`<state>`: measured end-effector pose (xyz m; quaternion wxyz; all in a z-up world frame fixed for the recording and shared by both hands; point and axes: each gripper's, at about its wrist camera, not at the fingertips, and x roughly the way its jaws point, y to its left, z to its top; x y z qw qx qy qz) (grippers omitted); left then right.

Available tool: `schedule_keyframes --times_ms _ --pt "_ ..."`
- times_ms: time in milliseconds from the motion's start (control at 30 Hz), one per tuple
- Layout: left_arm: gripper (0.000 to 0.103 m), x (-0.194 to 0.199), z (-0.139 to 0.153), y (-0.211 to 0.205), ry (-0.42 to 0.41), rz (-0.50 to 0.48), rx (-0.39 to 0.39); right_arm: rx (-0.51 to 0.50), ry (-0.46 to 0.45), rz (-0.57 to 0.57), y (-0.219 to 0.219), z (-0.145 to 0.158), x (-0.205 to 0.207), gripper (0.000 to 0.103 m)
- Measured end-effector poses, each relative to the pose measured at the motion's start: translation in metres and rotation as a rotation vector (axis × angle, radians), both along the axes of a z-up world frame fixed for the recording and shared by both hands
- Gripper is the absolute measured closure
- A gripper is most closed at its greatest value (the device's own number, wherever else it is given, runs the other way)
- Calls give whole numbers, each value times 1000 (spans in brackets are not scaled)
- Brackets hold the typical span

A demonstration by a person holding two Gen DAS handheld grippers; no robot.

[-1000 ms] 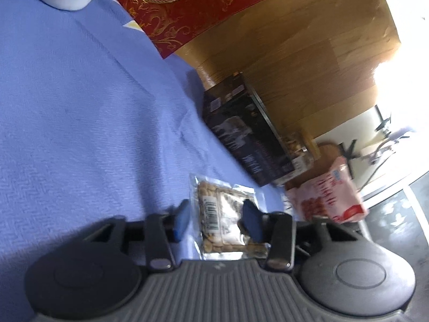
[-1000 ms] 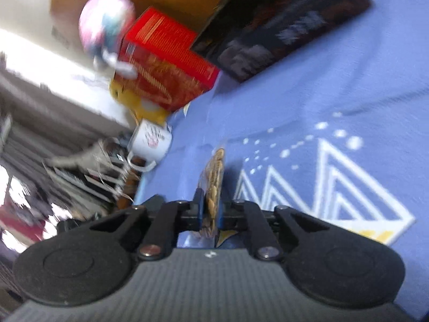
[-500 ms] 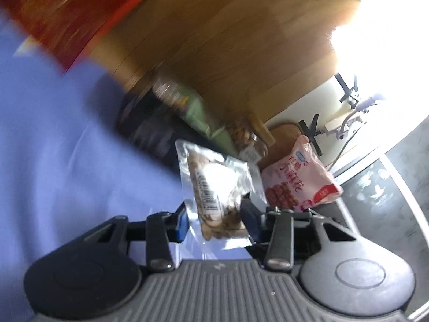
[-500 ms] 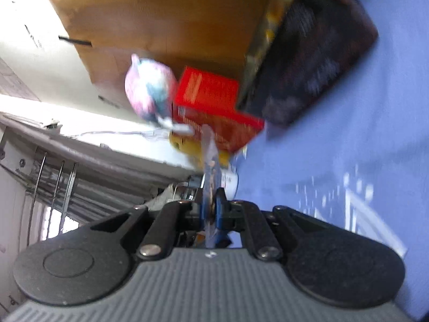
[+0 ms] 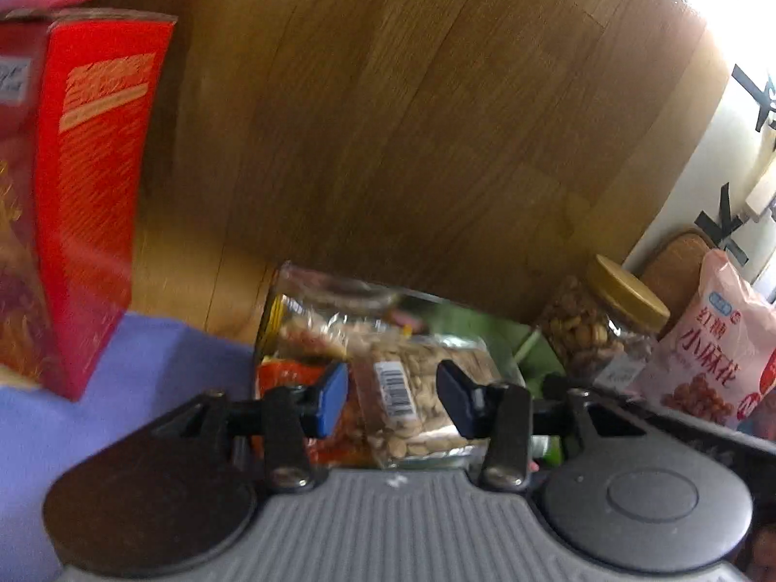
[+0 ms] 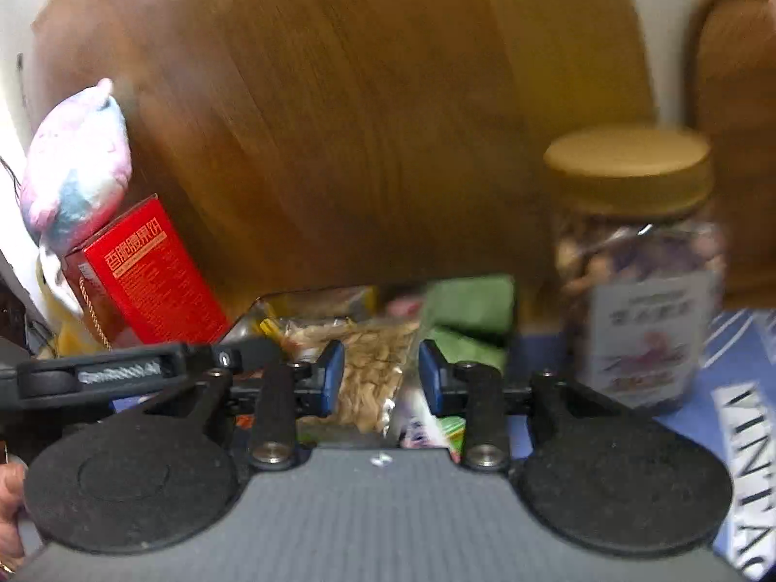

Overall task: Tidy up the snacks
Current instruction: 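Open both grippers to release the nut pack in the tin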

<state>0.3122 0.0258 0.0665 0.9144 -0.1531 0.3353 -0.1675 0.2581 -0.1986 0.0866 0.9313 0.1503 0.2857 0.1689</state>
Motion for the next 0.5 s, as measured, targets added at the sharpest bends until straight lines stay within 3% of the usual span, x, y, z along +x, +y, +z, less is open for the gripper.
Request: schedule_keyframes --times_ms 133,233,500 --pt "59 -39 10 3 -50 14 4 85 -44 -44 -17 -2 -45 65" --pt "50 -80 19 -2 -96 14 36 113 -54 -57 -24 -15 -88 65" --pt "30 -182 5 -34 -77 -3 180 118 29 -86 -14 -54 -180 65"
